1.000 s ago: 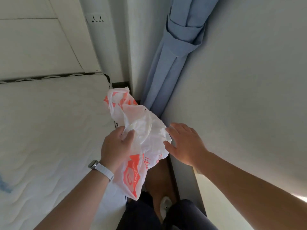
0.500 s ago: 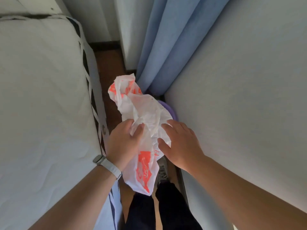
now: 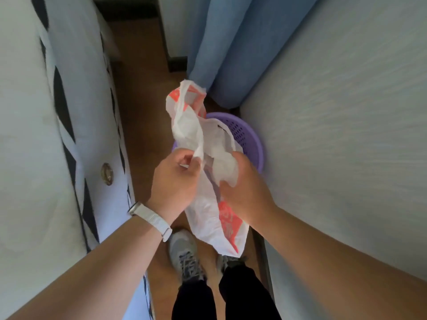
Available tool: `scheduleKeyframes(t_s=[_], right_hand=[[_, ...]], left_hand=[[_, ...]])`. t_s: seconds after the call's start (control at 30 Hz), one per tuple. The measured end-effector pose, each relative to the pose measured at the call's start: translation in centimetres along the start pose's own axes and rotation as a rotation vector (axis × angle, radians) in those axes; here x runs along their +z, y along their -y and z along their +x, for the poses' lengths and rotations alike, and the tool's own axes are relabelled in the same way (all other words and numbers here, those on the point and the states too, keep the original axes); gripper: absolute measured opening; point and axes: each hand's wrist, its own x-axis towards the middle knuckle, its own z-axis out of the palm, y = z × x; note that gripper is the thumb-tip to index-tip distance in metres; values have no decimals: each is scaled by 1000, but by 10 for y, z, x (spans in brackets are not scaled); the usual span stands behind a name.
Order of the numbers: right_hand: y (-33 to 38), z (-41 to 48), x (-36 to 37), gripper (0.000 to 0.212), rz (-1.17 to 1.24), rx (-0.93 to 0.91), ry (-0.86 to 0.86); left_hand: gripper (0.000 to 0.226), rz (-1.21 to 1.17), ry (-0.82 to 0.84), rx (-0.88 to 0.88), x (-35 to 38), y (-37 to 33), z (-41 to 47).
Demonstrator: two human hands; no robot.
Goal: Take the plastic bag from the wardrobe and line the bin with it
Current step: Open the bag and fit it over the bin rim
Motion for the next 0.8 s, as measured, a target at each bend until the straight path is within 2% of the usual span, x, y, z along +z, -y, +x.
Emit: scheduleKeyframes(t_s=[0.13,0.23,0.33,0.43,0.53,0.67,0.73,0.8], right_hand=[[-25,17,13,41,-83,45,-87],[-29,25,4,23,-56,35,-251],[-24,31,-11,12,12,15,-432],[-18,34,-21,12,67,34,-549],[-26,36,-25,10,15,82,-573],[-49,36,-21,8,-137,126,-525],[-55,35,-17,8,-169,145,-493],[-57,34,-14,8,-177,173,-479]], left_hand=[[11,3,-130,-70,7,14,3],[11,-4,-282,-87,1,20,2],[13,-51,-415,-28,-8,24,0],[14,-29,-440,54,-16,22,-4],[17,138,-370,79,-16,36,0],[9,218,-253,-136,-10,59,9],[31,261,-291,-157,-4,55,6],[51,309,-392,-8,-1,49,0]])
